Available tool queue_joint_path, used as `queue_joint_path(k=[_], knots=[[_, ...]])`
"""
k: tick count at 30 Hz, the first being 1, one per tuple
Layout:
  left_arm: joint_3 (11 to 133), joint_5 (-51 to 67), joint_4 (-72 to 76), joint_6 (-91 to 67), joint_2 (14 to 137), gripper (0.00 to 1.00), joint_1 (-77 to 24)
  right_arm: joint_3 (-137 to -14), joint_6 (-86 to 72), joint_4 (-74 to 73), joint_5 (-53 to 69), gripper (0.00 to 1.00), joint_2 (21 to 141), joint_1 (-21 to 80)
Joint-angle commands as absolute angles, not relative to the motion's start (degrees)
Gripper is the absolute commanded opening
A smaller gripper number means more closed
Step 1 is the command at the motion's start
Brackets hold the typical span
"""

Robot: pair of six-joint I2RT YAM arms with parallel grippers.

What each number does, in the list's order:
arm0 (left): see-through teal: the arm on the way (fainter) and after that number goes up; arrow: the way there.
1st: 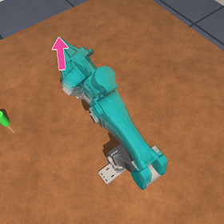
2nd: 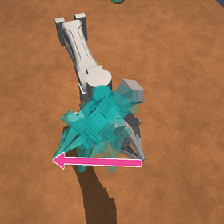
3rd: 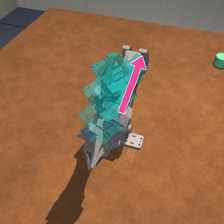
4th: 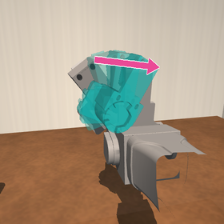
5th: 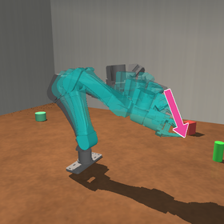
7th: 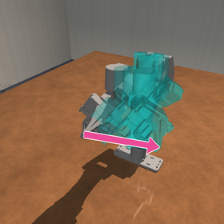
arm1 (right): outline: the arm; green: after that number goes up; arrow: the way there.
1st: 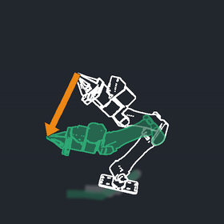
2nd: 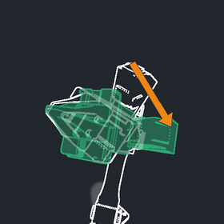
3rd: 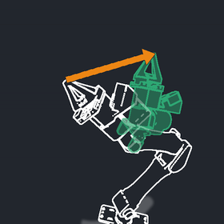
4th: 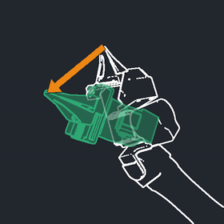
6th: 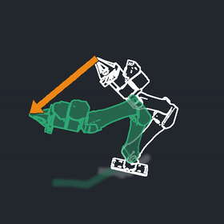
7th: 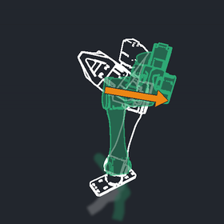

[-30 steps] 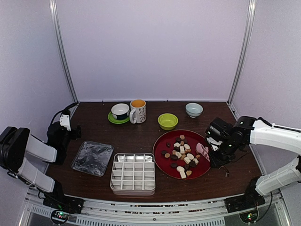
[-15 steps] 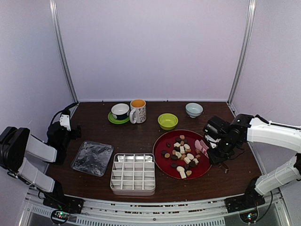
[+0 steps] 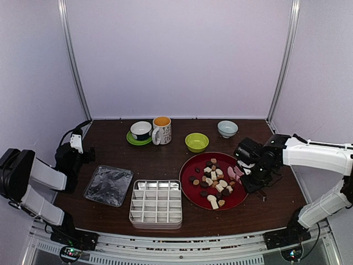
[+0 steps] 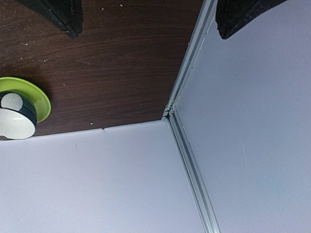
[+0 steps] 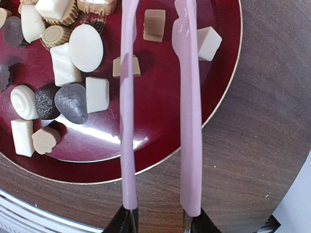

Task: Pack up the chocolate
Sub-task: Pick up the fake chocolate from the plate.

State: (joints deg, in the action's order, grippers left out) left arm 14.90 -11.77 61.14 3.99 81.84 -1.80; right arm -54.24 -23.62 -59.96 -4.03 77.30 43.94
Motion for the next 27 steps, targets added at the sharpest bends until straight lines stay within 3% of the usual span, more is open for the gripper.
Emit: queue_joint_path(k=[1, 21, 27], knots=[[15.81, -12.11, 62.57, 3.94, 81.75, 0.98, -1.28, -55.41, -22.77, -59.05, -6.49, 0.33, 78.16, 43.60], [15.82, -12.12, 62.50, 3.94, 81.74, 0.98, -1.32, -53.15, -22.34, -56.18, -6.21, 0.33, 80.28, 43.51], [15.82, -12.12, 62.55, 3.95, 81.79, 0.98, -1.30, -52.30, -22.50, -55.58, -5.63, 0.26, 79.89, 43.52]])
